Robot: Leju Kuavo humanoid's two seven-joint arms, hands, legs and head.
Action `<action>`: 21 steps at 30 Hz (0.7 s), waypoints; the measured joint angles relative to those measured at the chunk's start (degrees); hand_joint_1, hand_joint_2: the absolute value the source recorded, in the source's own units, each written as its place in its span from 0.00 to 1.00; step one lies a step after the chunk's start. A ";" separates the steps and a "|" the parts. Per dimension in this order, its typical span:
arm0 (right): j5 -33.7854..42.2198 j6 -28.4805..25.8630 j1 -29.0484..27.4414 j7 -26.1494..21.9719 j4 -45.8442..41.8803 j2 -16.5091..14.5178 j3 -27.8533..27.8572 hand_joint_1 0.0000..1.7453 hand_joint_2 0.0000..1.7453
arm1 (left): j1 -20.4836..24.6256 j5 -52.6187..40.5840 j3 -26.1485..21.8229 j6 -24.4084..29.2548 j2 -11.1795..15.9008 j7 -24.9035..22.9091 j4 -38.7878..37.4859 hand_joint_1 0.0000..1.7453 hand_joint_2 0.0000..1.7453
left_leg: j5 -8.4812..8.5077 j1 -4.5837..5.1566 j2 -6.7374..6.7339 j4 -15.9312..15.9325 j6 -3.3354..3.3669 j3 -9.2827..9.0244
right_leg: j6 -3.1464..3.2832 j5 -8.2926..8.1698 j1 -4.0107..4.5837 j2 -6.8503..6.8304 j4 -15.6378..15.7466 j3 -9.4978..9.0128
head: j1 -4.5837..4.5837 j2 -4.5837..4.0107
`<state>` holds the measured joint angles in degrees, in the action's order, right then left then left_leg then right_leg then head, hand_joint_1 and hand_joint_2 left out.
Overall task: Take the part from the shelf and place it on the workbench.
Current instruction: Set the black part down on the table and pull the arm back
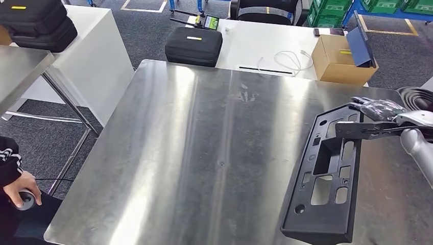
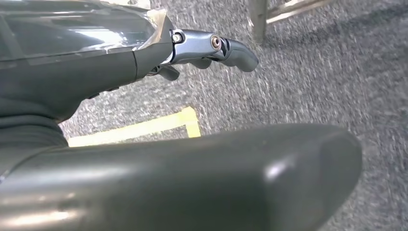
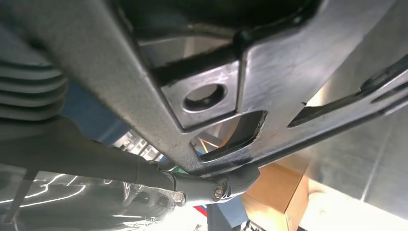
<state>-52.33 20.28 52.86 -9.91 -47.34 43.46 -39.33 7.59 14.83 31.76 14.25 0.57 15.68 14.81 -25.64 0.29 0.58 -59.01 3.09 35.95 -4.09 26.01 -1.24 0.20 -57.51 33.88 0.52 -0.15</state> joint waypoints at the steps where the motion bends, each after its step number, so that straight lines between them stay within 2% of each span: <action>1: 0.56 -0.10 -0.33 0.28 -0.50 0.74 -0.43 0.00 0.00 | 0.02 -0.13 -0.02 -0.04 0.01 -0.06 0.02 0.00 0.00 | 0.18 0.01 0.00 0.27 0.40 -0.13 | -0.14 0.50 -0.07 -0.04 -0.70 0.41 | -0.03 0.00; 2: 1.00 -0.26 -0.60 0.50 -0.91 1.41 -0.81 0.00 0.00 | 0.04 -0.22 -0.03 -0.14 0.03 -0.11 0.04 0.00 0.00 | 0.37 -0.04 -0.02 0.53 0.81 -0.24 | -0.12 1.47 -0.12 -0.07 -2.55 1.36 | -0.09 0.00; 3: 1.38 -0.43 -0.93 0.74 -1.22 1.98 -1.13 0.00 0.00 | 0.06 -0.32 -0.04 -0.26 0.03 -0.15 0.05 0.00 0.00 | 0.47 -0.08 -0.07 0.68 1.09 -0.31 | 0.06 2.89 -0.23 -0.08 -5.70 2.92 | -0.13 0.00; 5: 1.99 -0.81 -1.77 1.21 -1.58 2.72 -1.65 0.00 0.00 | 0.04 -0.43 -0.05 -0.56 -0.01 -0.24 0.05 0.00 0.00 | 0.46 -0.07 -0.13 0.69 1.35 -0.30 | 0.21 5.67 -0.18 -0.06 -13.50 6.68 | -0.22 0.00; 6: 2.21 -1.04 -2.36 1.47 -1.68 2.99 -1.85 0.00 0.00 | 0.02 -0.49 -0.05 -0.63 -0.06 -0.28 0.05 0.00 0.00 | 0.44 -0.08 -0.14 0.68 1.37 -0.31 | -0.03 6.22 -0.19 -0.06 -15.98 7.94 | -0.21 0.00; 7: 2.36 -1.27 -2.92 1.67 -1.72 3.25 -1.99 0.00 0.00 | 0.01 -0.53 -0.05 -0.68 -0.10 -0.33 0.05 0.00 0.00 | 0.42 -0.12 -0.12 0.66 1.37 -0.32 | -0.49 5.89 -0.27 -0.08 -16.24 8.16 | -0.22 0.00; 8: 2.50 -1.50 -3.36 1.83 -1.78 3.51 -2.07 0.00 0.00 | 0.00 -0.60 -0.05 -0.72 -0.14 -0.36 0.05 0.00 0.00 | 0.39 -0.18 -0.11 0.63 1.32 -0.34 | -1.10 4.75 -0.42 -0.11 -14.10 7.21 | -0.21 0.00; 10: 2.65 -1.81 -3.72 2.15 -1.87 3.99 -2.12 0.00 0.00 | 0.01 -0.82 -0.08 -0.86 -0.11 -0.41 0.07 0.00 0.00 | 0.21 -0.15 -0.09 0.38 0.98 -0.31 | -2.27 1.72 -0.80 -0.32 -5.99 3.30 | -0.27 0.00; 11: 2.60 -1.81 -3.74 2.30 -1.89 4.14 -2.16 0.00 0.00 | 0.01 -0.93 -0.10 -0.97 -0.08 -0.44 0.08 0.00 0.00 | 0.07 -0.04 -0.10 0.20 0.70 -0.25 | -2.35 0.64 -0.78 -0.30 -2.73 1.59 | -0.26 0.00; 12: 2.44 -1.69 -3.76 2.44 -1.87 4.22 -2.21 0.00 0.00 | 0.01 -1.03 -0.15 -1.08 -0.04 -0.48 0.08 0.00 0.00 | -0.04 0.10 -0.10 0.05 0.41 -0.21 | -2.10 0.10 -0.71 -0.27 -0.87 0.57 | -0.22 0.00; 14: 2.00 -1.32 -3.83 2.58 -1.80 4.23 -2.39 0.00 0.00 | 0.02 -1.15 -0.29 -1.32 0.00 -0.56 0.09 0.00 0.00 | -0.11 0.20 -0.14 -0.03 0.01 -0.23 | -1.15 -0.14 -0.48 0.00 -0.32 0.11 | -0.10 0.00; 15: 1.80 -1.18 -3.84 2.62 -1.76 4.22 -2.47 0.00 0.00 | 0.05 -1.20 -0.40 -1.40 0.03 -0.58 0.09 0.00 0.00 | -0.23 0.11 -0.16 -0.12 -0.19 -0.17 | -0.73 -0.20 -0.65 0.01 -0.32 0.07 | -0.08 0.00; 17: 0.82 -1.61 -3.68 2.96 -1.70 4.14 -2.65 0.00 0.00 | 0.10 -1.21 -0.70 -1.48 0.07 -0.57 0.09 0.00 0.00 | -1.79 -0.12 -0.20 -2.25 -0.73 0.74 | 0.11 -0.25 -0.95 0.01 -0.25 -0.13 | 0.00 0.00; 19: -0.77 -3.47 -3.30 3.48 -1.10 3.63 -2.92 0.00 0.00 | 0.04 -1.06 -0.98 -1.42 0.02 -0.30 0.09 0.00 0.00 | -5.17 -0.31 -0.22 -8.52 -1.25 3.58 | 0.89 -0.28 -0.97 -0.07 -0.21 -0.17 | 0.07 0.00; 20: -1.30 -4.90 -3.16 3.82 -0.48 3.09 -3.05 0.00 0.00 | -0.06 -0.99 -1.11 -1.33 -0.06 -0.06 0.09 0.00 0.00 | -6.77 -0.39 -0.22 -12.34 -1.40 5.37 | 1.13 -0.31 -0.90 -0.09 -0.22 -0.12 | 0.07 0.00; 21: -1.47 -6.36 -3.11 4.19 0.27 2.43 -3.12 0.00 0.00 | -0.20 -0.96 -1.23 -1.22 -0.16 0.18 0.09 0.00 0.00 | -7.69 -0.46 -0.23 -15.20 -1.48 6.74 | 1.19 -0.33 -0.84 -0.09 -0.22 -0.08 | 0.06 0.00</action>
<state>-53.80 13.92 49.75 -5.72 -47.07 45.89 -42.45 7.39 13.88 30.53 13.03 0.41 15.86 14.91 -33.33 -0.18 0.35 -74.21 1.60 42.69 -2.90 25.68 -2.08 0.11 -57.73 33.80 0.58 -0.15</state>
